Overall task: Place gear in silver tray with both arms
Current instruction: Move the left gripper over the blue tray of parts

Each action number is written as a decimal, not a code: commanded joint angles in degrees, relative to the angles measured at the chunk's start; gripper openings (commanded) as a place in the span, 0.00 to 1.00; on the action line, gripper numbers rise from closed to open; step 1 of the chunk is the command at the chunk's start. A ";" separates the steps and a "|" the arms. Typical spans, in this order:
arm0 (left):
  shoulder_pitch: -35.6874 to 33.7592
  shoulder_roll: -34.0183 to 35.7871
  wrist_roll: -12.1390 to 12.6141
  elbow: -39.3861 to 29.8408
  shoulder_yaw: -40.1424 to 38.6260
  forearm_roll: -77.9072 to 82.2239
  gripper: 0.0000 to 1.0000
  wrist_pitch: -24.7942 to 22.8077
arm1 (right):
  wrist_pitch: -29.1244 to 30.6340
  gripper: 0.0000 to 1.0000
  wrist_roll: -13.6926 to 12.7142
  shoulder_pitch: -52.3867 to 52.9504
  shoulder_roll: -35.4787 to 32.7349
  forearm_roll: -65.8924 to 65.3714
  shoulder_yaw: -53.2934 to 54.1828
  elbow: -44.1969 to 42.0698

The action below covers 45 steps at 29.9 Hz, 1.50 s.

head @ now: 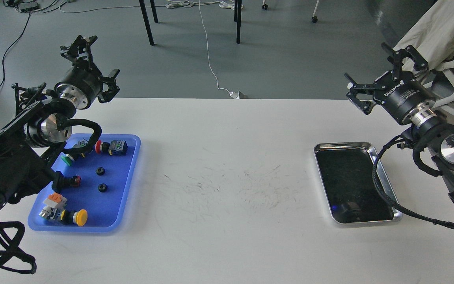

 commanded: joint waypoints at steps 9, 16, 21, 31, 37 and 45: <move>-1.55 -1.42 0.18 0.00 0.00 0.00 0.98 0.17 | 0.07 0.99 0.00 0.15 0.51 0.02 0.00 -0.57; -3.49 1.21 1.06 0.17 -0.79 -0.79 0.98 -0.53 | 0.33 0.99 0.00 0.85 0.51 0.02 -0.17 -0.57; -3.66 1.48 0.97 -1.31 -0.26 -0.09 0.98 -0.71 | 0.60 0.99 0.00 1.20 0.07 0.02 -4.82 -2.41; -1.64 9.64 2.38 -20.47 2.71 2.28 0.98 4.74 | 5.69 0.99 0.00 1.03 -2.65 -0.15 -5.36 -1.63; -0.59 16.05 1.85 -26.71 7.47 11.14 0.98 4.22 | 5.61 0.99 -0.18 0.24 -7.65 -3.22 -7.73 3.81; 3.28 35.81 2.47 -48.75 11.85 25.99 0.98 2.81 | 4.99 0.99 -0.09 -1.35 -12.84 -4.81 -7.73 12.35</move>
